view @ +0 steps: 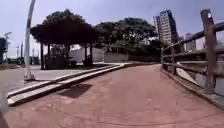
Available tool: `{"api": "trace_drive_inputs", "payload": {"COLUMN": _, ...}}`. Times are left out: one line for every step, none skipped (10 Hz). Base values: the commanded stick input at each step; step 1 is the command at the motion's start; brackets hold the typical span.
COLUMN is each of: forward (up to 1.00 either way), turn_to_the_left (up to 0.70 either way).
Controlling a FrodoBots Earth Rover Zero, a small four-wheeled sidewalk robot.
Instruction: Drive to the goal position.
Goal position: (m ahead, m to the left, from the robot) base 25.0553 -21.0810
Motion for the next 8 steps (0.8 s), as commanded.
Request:
{"api": "trace_drive_inputs", "payload": {"forward": 1.00, "turn_to_the_left": 0.01}}
{"api": "trace_drive_inputs", "payload": {"forward": 1.00, "turn_to_the_left": 0.01}}
{"api": "trace_drive_inputs", "payload": {"forward": 1.00, "turn_to_the_left": 0.01}}
{"api": "trace_drive_inputs", "payload": {"forward": 1.00, "turn_to_the_left": 0.01}}
{"api": "trace_drive_inputs", "payload": {"forward": 1.00, "turn_to_the_left": 0.01}}
{"api": "trace_drive_inputs", "payload": {"forward": 1.00, "turn_to_the_left": 0.01}}
{"api": "trace_drive_inputs", "payload": {"forward": 1.00, "turn_to_the_left": 0.01}}
{"api": "trace_drive_inputs", "payload": {"forward": 1.00, "turn_to_the_left": 0.01}}
